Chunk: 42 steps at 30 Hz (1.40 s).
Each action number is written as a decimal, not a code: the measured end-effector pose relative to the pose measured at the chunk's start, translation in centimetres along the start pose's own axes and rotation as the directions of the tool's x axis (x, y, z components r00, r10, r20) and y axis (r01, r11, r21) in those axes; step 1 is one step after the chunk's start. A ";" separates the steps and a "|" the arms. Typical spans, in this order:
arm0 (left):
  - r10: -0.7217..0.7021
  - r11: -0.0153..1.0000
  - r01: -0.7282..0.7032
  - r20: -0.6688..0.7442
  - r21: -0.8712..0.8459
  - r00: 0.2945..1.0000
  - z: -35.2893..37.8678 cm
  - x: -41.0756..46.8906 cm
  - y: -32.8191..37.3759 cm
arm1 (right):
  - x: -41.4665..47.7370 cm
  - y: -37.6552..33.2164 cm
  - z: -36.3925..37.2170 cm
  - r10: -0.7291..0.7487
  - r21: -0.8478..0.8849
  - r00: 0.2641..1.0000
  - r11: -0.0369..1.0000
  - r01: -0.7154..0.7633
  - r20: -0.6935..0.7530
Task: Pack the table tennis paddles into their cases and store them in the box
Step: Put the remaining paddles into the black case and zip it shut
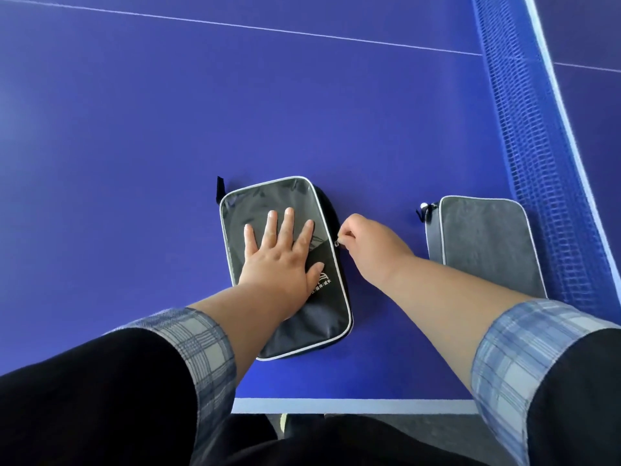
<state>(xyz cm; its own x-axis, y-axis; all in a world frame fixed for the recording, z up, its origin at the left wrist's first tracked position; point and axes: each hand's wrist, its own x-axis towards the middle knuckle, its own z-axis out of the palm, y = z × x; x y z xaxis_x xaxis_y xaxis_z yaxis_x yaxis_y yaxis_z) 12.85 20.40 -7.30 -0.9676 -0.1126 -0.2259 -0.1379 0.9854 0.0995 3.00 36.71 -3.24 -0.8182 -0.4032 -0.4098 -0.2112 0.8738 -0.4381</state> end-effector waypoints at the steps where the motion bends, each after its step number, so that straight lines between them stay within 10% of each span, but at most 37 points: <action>1: 0.003 1.000 -0.003 -0.002 -0.006 1.000 0.0 0.1 0.0 | 0.3 0.0 -0.2 -0.001 -0.012 1.000 1.000 0.001 0.013; 15: 0.209 0.977 -0.211 0.101 0.016 0.973 -1.6 1.4 -2.1 | -2.6 -1.0 3.6 0.280 0.245 0.940 0.942 -0.230 -0.196; 33: 0.291 0.955 -0.296 0.137 0.018 0.947 -1.9 1.9 -2.6 | 7.0 -3.2 -1.3 0.236 0.236 0.960 0.952 -0.197 -0.148; 42: 0.259 0.965 -0.257 0.051 -0.045 0.965 -2.9 4.2 -4.2 | 10.0 -6.0 -3.4 0.568 0.648 0.810 0.564 -0.513 0.147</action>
<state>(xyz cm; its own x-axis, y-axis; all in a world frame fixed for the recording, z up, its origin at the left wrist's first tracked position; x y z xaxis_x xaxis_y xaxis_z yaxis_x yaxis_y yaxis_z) 8.74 15.40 -5.81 -0.9582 0.1531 -0.2416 0.1059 0.9745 0.1978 -5.71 28.35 -1.97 -0.7040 0.1294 -0.6983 0.6468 0.5230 -0.5551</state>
